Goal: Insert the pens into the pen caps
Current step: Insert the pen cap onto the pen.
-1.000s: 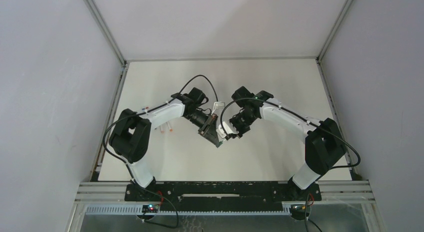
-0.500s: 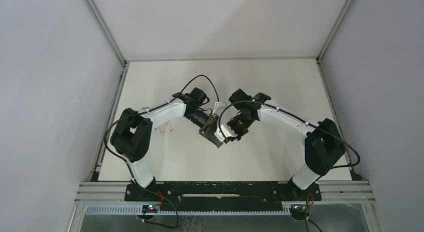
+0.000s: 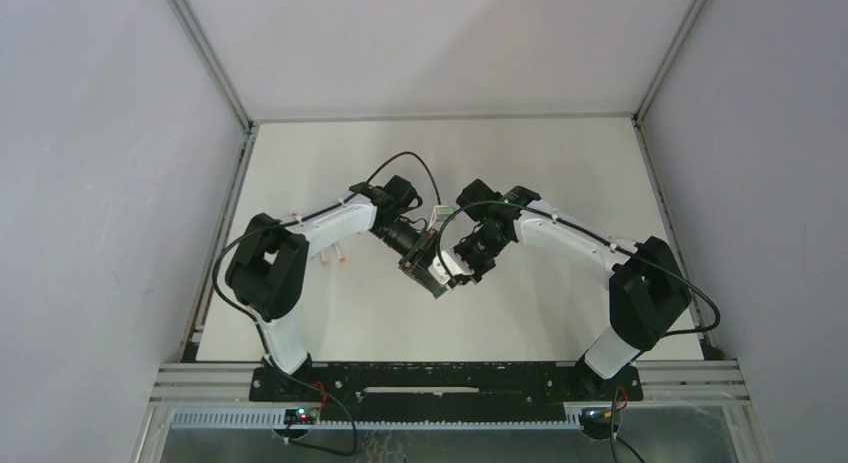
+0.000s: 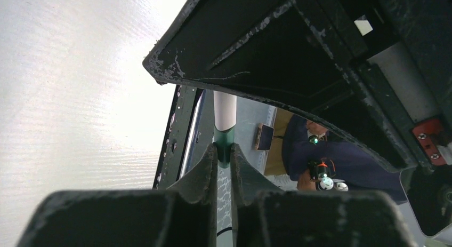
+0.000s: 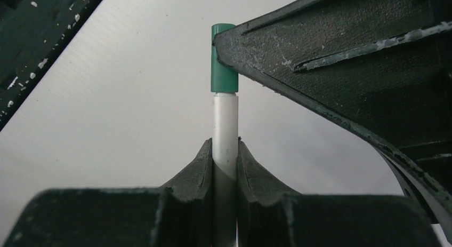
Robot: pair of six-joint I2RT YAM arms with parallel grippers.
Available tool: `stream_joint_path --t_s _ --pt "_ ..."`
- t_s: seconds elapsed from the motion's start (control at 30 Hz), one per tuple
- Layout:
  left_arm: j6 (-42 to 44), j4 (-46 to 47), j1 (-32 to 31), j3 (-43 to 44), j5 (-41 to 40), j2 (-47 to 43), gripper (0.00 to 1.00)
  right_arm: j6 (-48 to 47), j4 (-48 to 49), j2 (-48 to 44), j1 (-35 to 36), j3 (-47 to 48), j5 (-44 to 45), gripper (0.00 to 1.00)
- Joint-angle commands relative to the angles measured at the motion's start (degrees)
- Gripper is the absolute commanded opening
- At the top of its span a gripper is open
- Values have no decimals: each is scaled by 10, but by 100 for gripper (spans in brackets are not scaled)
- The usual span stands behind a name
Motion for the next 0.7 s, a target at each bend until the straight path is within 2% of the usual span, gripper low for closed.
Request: stream_joint_path --t_s 0.0,0.13,0.37,0.5,0.67 --pt "-7 19 2 59 0 4 16 8 -32 -16 9 -4 -97 0" --pt "-15 15 2 66 -8 -2 27 16 -37 -14 -12 -5 -138 0" --pt "-37 23 5 70 -23 -20 40 -6 -61 -14 -54 -6 -183 0" --pt "-92 77 16 68 -46 -58 49 -8 -58 -16 -64 -14 -196 0" --pt "-175 166 41 58 -87 -111 53 -6 -58 -24 -76 -23 -223 0"
